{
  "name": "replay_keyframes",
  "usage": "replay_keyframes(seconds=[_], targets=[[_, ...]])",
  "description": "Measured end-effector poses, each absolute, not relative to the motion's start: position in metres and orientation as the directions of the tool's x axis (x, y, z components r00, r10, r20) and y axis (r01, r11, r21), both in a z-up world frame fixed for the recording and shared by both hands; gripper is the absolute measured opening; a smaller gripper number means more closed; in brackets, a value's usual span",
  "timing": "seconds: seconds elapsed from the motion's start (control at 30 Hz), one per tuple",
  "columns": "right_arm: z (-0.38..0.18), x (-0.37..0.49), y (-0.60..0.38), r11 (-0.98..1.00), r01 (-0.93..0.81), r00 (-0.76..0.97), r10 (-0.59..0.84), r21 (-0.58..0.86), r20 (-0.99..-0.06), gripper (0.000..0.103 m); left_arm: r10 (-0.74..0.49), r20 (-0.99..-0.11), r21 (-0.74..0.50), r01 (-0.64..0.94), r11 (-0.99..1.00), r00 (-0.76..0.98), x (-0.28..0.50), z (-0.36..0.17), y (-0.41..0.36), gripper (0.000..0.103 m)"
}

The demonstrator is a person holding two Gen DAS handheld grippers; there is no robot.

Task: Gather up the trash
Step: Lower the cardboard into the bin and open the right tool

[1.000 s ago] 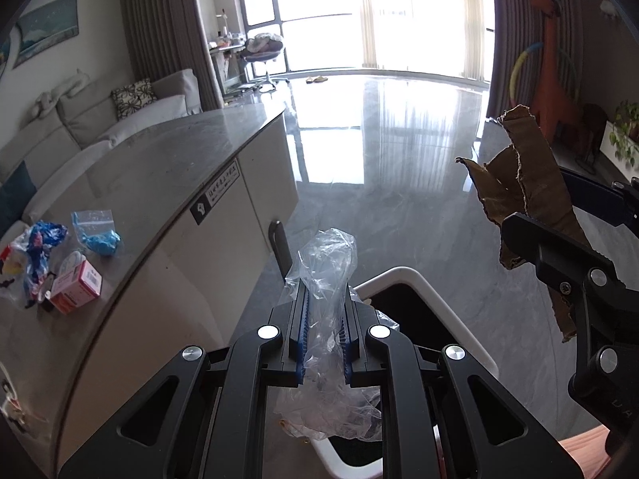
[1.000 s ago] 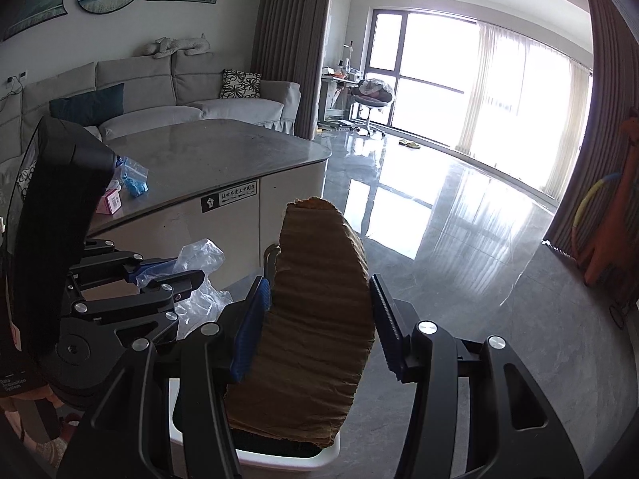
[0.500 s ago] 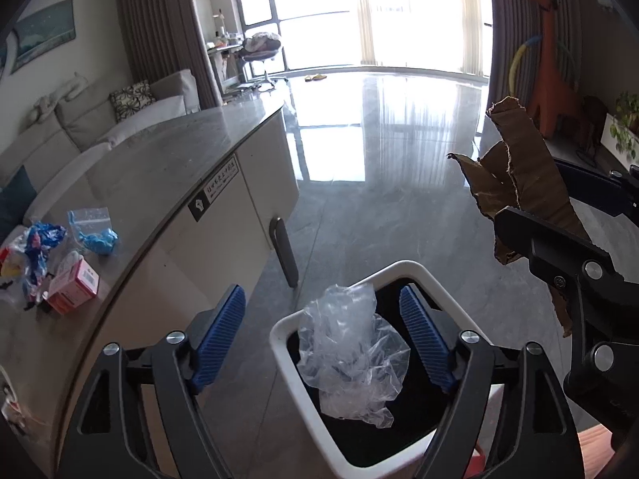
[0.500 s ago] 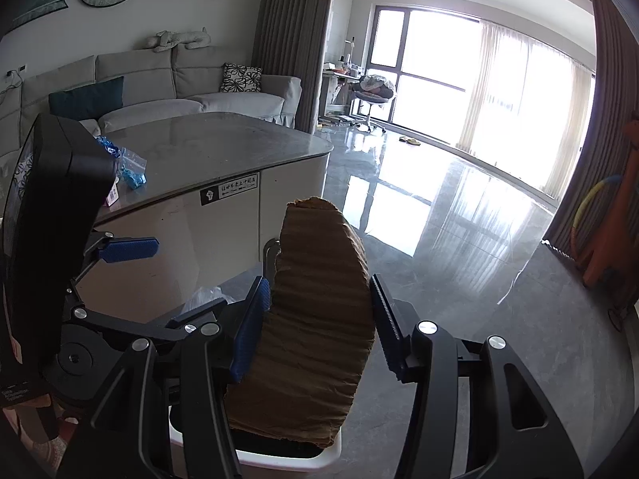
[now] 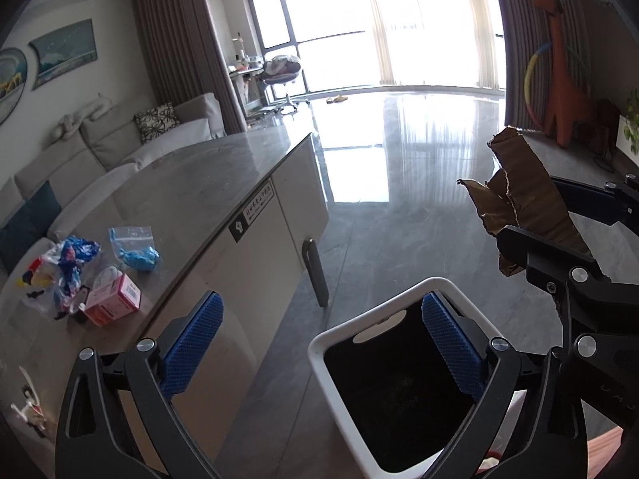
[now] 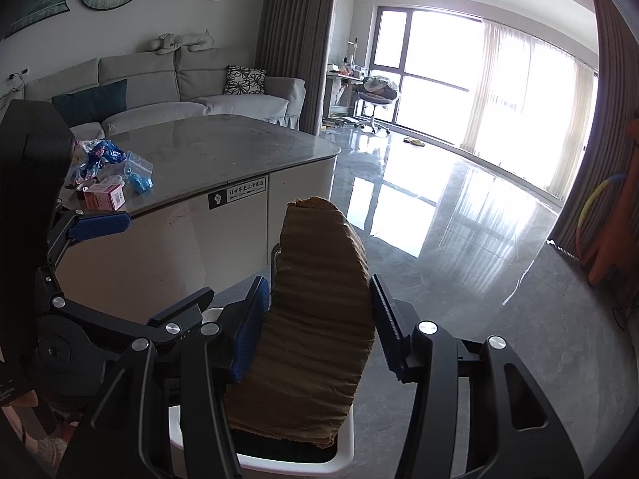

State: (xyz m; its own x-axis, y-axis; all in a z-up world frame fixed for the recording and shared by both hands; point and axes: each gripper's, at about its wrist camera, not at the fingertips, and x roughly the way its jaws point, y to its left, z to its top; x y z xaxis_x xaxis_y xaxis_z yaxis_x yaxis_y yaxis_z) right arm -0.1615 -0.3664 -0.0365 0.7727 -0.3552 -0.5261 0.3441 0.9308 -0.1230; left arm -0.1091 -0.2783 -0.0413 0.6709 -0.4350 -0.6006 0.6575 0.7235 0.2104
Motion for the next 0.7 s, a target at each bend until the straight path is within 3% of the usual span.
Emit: replay_keyframes(seconds=[0.13,0.7], targets=[[-0.042,-0.157,-0.36,0.929,0.345,0.783,-0.362,-0.131,-0.506,0.053,-0.407,-0.6,0.233,0.637,0.735,0.689,-0.105,-0.041,-0.266,0.1],[-0.079,-0.134,-0.352,0.942,0.299,0.755,-0.33,-0.15,-0.567,0.053,-0.334,-0.603,0.233,0.561,0.794,0.724,-0.074,-0.043,-0.221,0.099]])
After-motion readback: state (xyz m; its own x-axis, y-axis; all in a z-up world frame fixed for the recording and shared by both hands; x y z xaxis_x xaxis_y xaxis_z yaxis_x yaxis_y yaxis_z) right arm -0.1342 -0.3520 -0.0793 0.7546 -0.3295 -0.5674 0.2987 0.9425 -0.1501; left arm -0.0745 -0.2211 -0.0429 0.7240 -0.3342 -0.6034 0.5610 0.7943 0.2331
